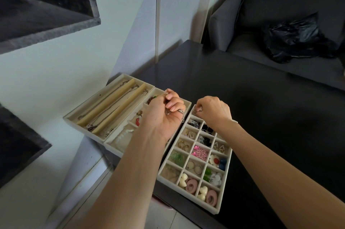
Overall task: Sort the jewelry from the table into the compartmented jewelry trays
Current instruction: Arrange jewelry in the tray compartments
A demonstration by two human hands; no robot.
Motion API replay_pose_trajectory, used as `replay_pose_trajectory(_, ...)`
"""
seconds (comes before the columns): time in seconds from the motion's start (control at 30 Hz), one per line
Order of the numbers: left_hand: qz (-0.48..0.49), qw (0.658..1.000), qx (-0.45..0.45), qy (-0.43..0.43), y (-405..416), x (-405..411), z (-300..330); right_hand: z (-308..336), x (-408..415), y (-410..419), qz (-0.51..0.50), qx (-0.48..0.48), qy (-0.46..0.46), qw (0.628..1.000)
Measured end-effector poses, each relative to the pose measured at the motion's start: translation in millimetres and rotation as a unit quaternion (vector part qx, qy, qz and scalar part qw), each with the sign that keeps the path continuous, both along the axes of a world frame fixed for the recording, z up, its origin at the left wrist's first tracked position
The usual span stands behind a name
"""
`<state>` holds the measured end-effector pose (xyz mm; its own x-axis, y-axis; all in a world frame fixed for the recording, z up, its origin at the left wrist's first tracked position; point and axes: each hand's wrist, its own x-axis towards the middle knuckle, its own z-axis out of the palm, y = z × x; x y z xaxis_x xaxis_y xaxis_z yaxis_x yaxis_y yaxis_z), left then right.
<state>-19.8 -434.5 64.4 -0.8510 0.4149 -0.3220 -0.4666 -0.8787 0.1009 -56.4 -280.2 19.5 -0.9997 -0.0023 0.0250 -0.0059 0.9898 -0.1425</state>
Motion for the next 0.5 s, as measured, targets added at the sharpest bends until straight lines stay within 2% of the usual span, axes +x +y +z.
replay_pose_trajectory(0.27,-0.002,1.0,-0.018,0.004,0,-2,-3,0,3,1,-0.003,-0.011,0.0,1.0)
replay_pose_trajectory(0.5,-0.001,0.995,-0.104,0.007,4,-1,-2,15,6,7,-0.011,-0.062,0.053,0.997)
